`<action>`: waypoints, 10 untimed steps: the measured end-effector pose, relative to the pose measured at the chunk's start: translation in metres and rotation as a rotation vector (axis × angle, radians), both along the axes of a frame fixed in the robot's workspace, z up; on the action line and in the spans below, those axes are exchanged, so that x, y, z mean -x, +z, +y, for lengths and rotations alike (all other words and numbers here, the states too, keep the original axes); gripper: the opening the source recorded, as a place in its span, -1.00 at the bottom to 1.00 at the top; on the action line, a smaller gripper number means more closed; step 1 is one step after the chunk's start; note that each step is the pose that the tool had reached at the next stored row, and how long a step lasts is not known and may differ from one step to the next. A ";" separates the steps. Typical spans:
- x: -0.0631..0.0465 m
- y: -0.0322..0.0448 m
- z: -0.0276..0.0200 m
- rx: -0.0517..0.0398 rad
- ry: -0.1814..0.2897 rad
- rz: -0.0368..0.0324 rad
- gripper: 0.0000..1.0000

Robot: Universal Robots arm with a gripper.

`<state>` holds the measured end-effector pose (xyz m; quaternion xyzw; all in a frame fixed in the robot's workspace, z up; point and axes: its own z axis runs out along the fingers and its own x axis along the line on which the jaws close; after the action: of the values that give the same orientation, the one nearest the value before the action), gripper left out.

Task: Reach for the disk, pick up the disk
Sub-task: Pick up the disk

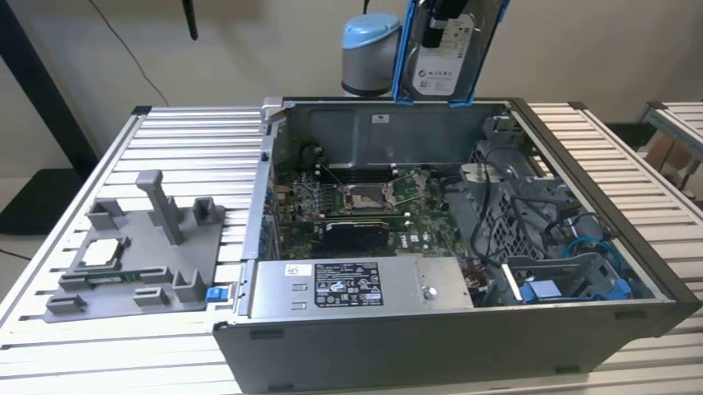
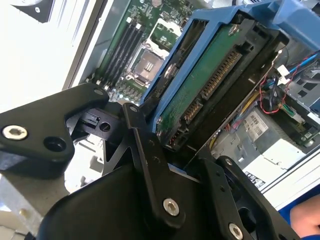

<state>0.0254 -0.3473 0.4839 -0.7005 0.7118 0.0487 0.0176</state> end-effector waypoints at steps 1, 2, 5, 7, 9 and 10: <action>0.000 0.0000 0.0000 0.0000 0.000 0.0000 -1.00; 0.000 0.0000 0.0000 0.0000 0.000 0.0000 -1.00; 0.000 0.0000 -0.0006 -0.0001 0.000 0.0000 -1.00; 0.000 0.0000 -0.0015 0.0000 0.000 0.0000 -1.00; -0.001 0.0000 -0.0033 0.0001 0.000 0.0001 -1.00; -0.001 0.0000 -0.0045 0.0000 0.000 0.0001 -1.00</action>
<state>0.0264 -0.3518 0.4839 -0.7004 0.7118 0.0487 0.0175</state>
